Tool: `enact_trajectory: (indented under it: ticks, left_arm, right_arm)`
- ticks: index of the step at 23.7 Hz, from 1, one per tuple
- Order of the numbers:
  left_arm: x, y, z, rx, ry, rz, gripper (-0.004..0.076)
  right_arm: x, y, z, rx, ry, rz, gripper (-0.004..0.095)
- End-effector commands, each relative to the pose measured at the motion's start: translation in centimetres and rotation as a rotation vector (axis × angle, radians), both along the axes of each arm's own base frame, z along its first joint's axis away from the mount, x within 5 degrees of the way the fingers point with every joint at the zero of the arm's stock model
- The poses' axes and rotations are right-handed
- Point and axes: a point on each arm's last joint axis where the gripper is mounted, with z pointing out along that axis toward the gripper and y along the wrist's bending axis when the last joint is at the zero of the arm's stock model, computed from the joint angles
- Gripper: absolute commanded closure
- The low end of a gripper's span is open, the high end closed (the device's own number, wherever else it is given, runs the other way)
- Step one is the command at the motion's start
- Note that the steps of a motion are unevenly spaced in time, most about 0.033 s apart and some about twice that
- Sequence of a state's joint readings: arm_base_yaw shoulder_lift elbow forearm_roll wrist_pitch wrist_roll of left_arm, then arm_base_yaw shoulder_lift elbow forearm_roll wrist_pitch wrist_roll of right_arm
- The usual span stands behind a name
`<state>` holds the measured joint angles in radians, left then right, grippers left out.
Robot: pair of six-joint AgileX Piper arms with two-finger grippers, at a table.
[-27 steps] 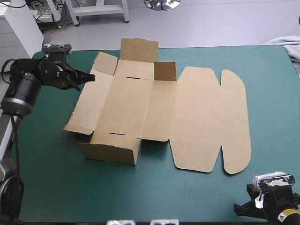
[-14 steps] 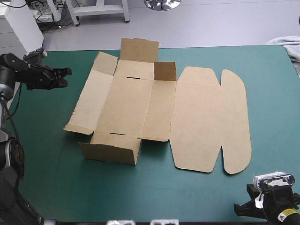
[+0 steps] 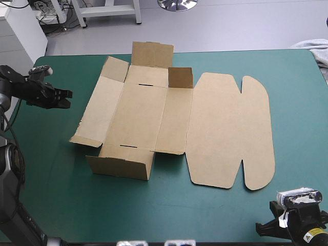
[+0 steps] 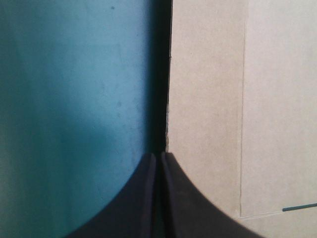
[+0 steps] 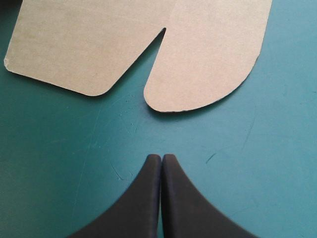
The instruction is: Fold the box
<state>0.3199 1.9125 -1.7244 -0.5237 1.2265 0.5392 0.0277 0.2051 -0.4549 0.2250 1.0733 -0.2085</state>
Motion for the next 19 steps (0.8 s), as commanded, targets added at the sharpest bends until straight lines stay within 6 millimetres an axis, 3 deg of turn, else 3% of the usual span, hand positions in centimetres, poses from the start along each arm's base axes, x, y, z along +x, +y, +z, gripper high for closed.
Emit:
enact_trajectory:
  ticks: [1,3,5,6,10,16,19]
  left_arm:
    - [-0.7,-0.8,2.4,-0.029,-0.040,-0.047,0.0617]
    - [-0.6,-0.7,1.9,-0.035,-0.024,-0.050,0.0502]
    - [-0.3,-0.7,1.4,-0.076,0.008,0.000,0.0220]
    - [-0.3,-0.7,1.4,-0.076,0.008,0.000,0.0193]
    - [-0.4,-0.7,1.0,-0.072,0.022,-0.003,0.0179]
    - [-1.3,-1.4,-2.2,-0.139,0.109,-0.034,0.0179]
    - [-1.5,-1.9,-2.8,-0.193,0.103,-0.058,0.0179]
  right_arm:
    - [0.4,0.0,1.1,0.012,-0.070,-0.001,0.0921]
    - [0.4,0.0,1.1,0.012,-0.070,-0.001,0.0921]
    - [0.4,0.0,1.1,0.012,-0.070,-0.001,0.0921]
    - [0.4,0.0,1.1,0.012,-0.070,-0.001,0.0921]
    - [0.4,0.0,1.1,0.012,-0.070,-0.001,0.0921]
    - [0.4,0.0,1.1,0.012,-0.070,-0.001,0.0921]
    - [0.4,0.0,1.1,0.012,-0.070,-0.001,0.0921]
